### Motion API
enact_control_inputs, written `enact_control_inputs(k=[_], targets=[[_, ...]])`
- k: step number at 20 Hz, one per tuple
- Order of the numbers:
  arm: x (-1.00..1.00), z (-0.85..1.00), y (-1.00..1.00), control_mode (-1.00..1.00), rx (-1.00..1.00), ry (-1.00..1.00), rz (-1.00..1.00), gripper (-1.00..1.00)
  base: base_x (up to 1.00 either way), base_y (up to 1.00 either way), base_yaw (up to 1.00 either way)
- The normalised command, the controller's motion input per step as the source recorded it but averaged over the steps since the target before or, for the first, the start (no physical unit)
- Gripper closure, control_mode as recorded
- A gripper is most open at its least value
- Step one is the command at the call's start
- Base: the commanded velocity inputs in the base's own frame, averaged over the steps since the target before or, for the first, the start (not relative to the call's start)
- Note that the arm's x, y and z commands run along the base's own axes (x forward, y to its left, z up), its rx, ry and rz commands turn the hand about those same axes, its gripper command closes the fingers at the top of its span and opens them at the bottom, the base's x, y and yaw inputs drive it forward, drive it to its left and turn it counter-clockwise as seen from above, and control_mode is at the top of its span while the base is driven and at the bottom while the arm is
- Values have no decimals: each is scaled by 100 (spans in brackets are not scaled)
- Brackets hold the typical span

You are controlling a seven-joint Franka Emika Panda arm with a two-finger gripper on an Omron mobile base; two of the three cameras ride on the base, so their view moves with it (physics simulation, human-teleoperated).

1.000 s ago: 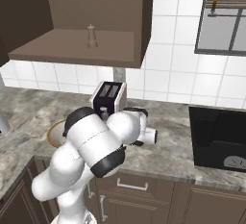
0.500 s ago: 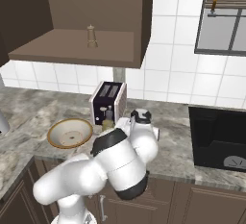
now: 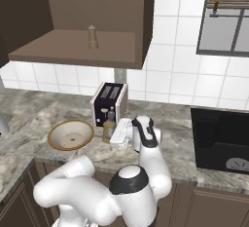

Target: Retrieve the bottle and the shaker from the cabinet and place them next to the mixing bowl on the counter. Then add garlic from the fridge to the mixing bowl.

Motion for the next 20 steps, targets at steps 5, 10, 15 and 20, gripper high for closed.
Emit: enact_control_inputs(k=[5, 10, 15, 20], targets=[[0, 0, 2, -100, 0, -3, 0, 100, 0, 0, 0], [0, 0, 7, -100, 0, 0, 0, -100, 0, 0, 0], [0, 0, 1, -100, 0, 0, 0, -100, 0, 0, 0], [0, 0, 0, -100, 0, 0, 0, -100, 0, 0, 0]])
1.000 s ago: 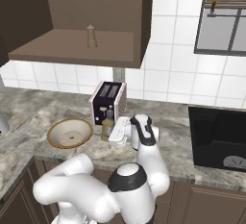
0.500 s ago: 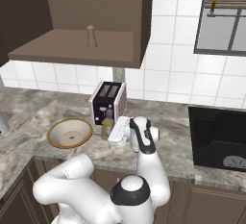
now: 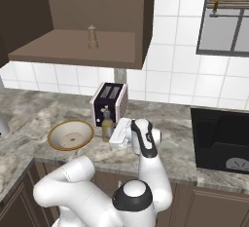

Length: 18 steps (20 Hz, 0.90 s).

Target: Retrieve the bottle and the shaker from the cabinet and place them next to the mixing bowl on the counter. Then add garlic from the fridge to the mixing bowl.

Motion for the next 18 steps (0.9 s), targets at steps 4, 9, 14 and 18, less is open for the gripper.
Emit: enact_control_inputs(k=[4, 9, 14, 18], targets=[[-2, 0, 0, -100, 0, 0, 0, -100, 0, 0, 0], [0, 0, -18, -100, -1, 0, -6, -100, 0, 0, 0], [0, 9, -44, -100, -6, 0, -10, -100, 0, 0, 0], [-12, 23, -38, -100, -11, 0, -13, -100, 0, 0, 0]])
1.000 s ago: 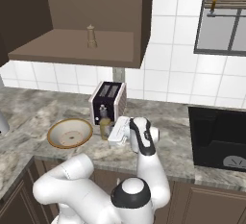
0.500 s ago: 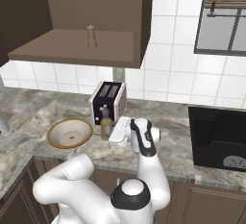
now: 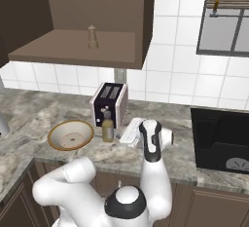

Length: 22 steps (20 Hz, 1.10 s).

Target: Retrieve the bottle and the shaker from the cabinet and place them next to the mixing bowl on the counter. Then add garlic from the fridge to the mixing bowl.

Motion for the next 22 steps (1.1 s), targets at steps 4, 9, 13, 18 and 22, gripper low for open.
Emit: enact_control_inputs(k=[4, 9, 13, 18, 22], targets=[[-24, 32, -32, -100, -16, 0, -17, -100, 0, 0, 0], [-61, 27, -7, -100, -24, -1, -26, -100, 0, 0, 0], [-61, 30, 0, -100, -24, -3, -35, -100, 0, 0, 0], [-27, 82, -12, -100, -4, 1, -50, -100, 0, 0, 0], [-11, 100, -19, -100, 0, 4, -47, -100, 0, 0, 0]])
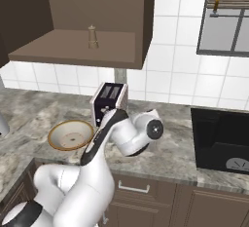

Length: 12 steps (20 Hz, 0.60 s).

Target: Retrieve the bottle and the shaker from the cabinet and place them next to the mixing bowl on the counter. Then add garlic from the fridge to the mixing bowl.

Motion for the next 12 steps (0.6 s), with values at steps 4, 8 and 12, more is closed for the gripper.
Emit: enact_control_inputs(k=[4, 8, 12], targets=[[-56, 65, -1, -100, -1, 4, -26, -100, 0, 0, 0], [-42, 0, 0, -100, 0, 18, -14, -100, 0, 0, 0], [-26, 11, 0, -100, 1, 16, -13, -100, 0, 0, 0]])
